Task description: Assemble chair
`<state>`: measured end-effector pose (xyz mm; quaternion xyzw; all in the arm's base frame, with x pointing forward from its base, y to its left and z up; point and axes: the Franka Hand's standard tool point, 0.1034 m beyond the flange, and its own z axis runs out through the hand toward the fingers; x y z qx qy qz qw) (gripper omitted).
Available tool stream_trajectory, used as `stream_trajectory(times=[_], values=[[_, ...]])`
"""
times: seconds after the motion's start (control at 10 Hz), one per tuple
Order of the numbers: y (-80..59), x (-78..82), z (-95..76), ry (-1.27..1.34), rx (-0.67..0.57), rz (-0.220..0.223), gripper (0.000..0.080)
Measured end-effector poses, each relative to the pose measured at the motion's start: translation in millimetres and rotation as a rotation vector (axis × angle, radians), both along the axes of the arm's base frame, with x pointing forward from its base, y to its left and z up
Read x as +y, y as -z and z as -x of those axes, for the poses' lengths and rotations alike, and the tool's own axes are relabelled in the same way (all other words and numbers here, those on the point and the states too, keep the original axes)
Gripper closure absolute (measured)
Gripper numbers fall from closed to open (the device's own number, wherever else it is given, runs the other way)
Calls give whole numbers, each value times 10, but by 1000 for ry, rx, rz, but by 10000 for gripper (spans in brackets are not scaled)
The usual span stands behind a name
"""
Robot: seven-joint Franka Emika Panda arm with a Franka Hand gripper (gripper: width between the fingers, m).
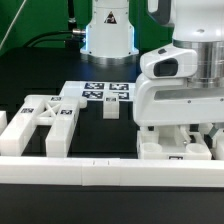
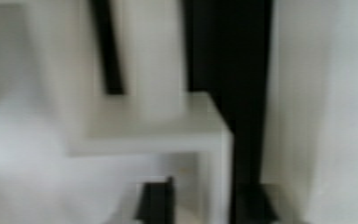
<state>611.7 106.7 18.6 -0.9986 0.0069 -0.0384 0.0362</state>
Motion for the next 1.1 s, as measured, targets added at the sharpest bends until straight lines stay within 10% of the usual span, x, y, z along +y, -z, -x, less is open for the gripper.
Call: stream_trajectory(times=[0.5, 1.1], values=[[-564, -240, 121, -104, -44, 14, 159], [-603, -484, 515, -121, -44, 29, 150]])
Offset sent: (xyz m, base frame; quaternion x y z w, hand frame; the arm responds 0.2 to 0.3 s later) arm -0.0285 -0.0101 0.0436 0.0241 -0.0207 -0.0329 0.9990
